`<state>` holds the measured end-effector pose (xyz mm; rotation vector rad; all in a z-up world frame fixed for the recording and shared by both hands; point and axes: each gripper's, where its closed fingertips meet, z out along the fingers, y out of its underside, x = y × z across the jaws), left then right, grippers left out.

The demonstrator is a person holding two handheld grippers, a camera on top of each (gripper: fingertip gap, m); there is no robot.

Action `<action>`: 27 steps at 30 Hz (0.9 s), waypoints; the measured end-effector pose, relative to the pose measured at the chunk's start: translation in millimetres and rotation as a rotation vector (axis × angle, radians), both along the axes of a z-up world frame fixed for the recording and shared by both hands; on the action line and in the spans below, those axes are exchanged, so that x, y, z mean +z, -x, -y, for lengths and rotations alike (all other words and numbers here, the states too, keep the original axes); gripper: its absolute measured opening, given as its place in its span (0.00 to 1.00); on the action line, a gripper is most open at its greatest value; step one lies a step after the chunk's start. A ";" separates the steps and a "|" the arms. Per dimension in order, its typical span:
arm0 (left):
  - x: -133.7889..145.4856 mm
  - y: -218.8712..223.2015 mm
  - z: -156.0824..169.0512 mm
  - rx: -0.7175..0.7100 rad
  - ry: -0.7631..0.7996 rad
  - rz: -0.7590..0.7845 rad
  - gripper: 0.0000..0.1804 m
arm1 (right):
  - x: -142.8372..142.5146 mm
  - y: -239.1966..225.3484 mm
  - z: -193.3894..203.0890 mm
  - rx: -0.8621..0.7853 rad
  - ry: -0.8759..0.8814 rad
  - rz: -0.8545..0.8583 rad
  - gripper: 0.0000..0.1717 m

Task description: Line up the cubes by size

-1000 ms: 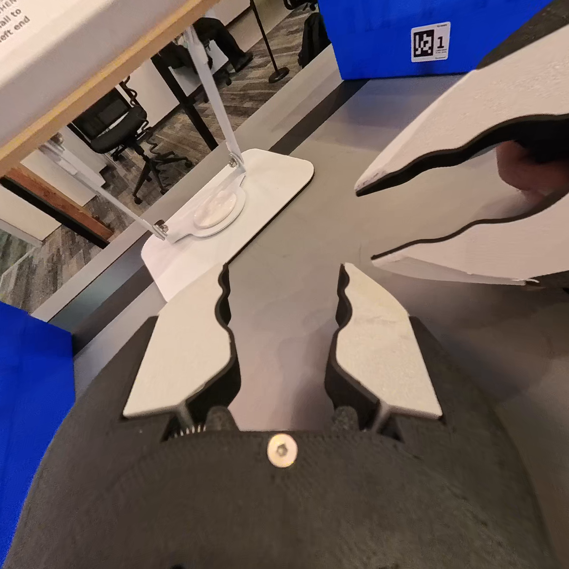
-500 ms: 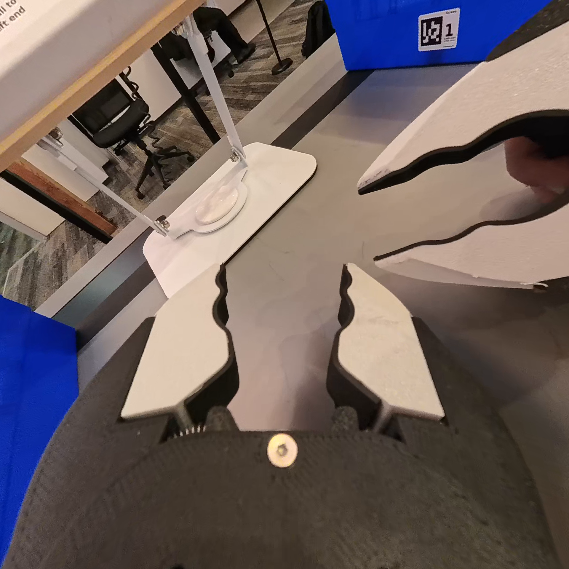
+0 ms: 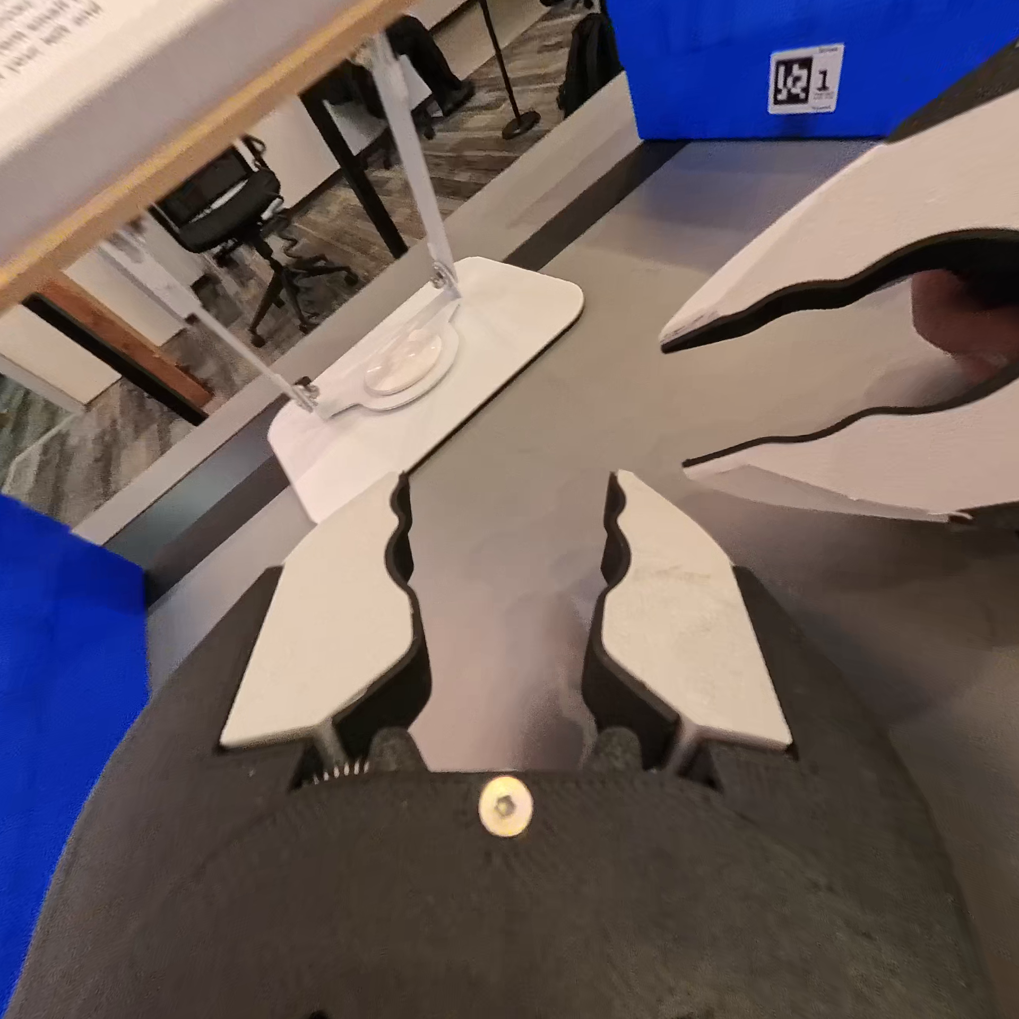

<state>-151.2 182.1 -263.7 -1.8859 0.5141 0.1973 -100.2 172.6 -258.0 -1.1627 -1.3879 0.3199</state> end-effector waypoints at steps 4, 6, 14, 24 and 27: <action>37.4 23.5 24.2 0.106 -0.139 -0.109 0.33 | 3.5 -1.2 0.3 0.002 -0.001 -0.023 0.19; 54.1 42.9 42.3 0.184 -0.194 -0.140 0.34 | 5.9 -3.0 0.1 0.001 0.000 -0.038 0.19; 75.6 152.1 87.1 0.575 -0.268 -0.069 0.53 | 3.8 -2.8 -1.5 -0.001 0.006 -0.026 0.19; 8.1 201.8 76.5 0.664 -0.025 0.132 0.40 | 3.1 -2.1 -2.5 0.000 0.009 -0.021 0.19; 3.9 204.5 72.8 0.670 -0.020 0.070 0.30 | 4.0 -2.5 -2.3 0.001 0.008 -0.027 0.19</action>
